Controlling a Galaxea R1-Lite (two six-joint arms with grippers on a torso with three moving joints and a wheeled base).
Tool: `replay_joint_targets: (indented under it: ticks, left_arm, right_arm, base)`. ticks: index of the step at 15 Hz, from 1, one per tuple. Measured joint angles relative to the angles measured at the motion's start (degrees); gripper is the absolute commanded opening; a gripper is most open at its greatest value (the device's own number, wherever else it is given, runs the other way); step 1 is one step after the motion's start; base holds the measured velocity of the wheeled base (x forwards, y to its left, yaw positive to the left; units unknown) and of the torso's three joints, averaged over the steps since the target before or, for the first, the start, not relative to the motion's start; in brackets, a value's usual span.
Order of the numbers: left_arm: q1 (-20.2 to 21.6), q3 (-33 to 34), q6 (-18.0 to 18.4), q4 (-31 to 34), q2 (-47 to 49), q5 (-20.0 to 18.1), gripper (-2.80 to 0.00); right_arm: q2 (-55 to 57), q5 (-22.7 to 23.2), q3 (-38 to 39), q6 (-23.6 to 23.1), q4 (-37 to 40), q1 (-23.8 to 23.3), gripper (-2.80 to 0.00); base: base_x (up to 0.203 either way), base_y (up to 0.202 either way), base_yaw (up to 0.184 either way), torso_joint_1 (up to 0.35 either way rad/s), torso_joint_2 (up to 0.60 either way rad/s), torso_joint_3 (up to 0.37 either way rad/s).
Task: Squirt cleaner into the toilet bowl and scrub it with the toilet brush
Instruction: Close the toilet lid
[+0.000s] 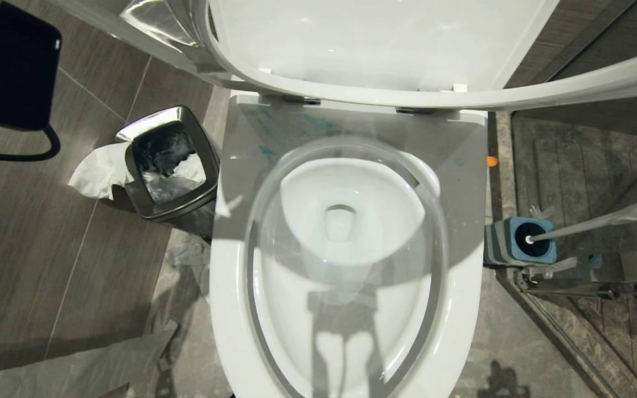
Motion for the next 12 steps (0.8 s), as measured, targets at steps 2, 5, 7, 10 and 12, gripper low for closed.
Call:
replay_joint_targets:
  ticks: [2, 5, 7, 10, 12]
  left_arm:
    - [0.02, -0.09, 0.15, 0.00, -0.08, 0.01, -2.80]
    - [0.11, -0.22, 0.83, -0.02, -0.11, 0.00, -2.80]
    - [0.84, -0.43, 1.29, -0.05, -0.13, -0.04, -2.80]
    - [1.54, -1.37, 1.82, -0.02, -0.11, -0.02, -2.80]
    - [1.60, -1.62, 1.90, -0.02, -0.06, 0.00, -2.80]
  right_arm:
    - [0.00, -0.01, 0.00, 0.00, -0.02, 0.02, -2.80]
    - [0.00, 0.00, 0.00, 0.00, 0.00, 0.00, -2.80]
    - [0.00, 0.01, 0.00, 0.00, -0.01, 0.02, -2.80]
    - [0.00, -0.01, 0.00, 0.02, -0.02, 0.00, -2.80]
    - [0.00, -0.01, 0.00, 0.00, 0.00, 0.02, -2.80]
  base:
    - [0.000, 0.000, 0.000, 0.000, 0.00, 0.000]
    - [0.000, 0.000, 0.000, 0.000, 0.00, 0.000]
    - [0.000, 0.000, 0.000, 0.000, 0.00, 0.000]
    - [0.000, 0.000, 0.000, 0.000, 0.00, 0.000]
    - [0.000, 0.000, 0.000, 0.000, 0.00, 0.000]
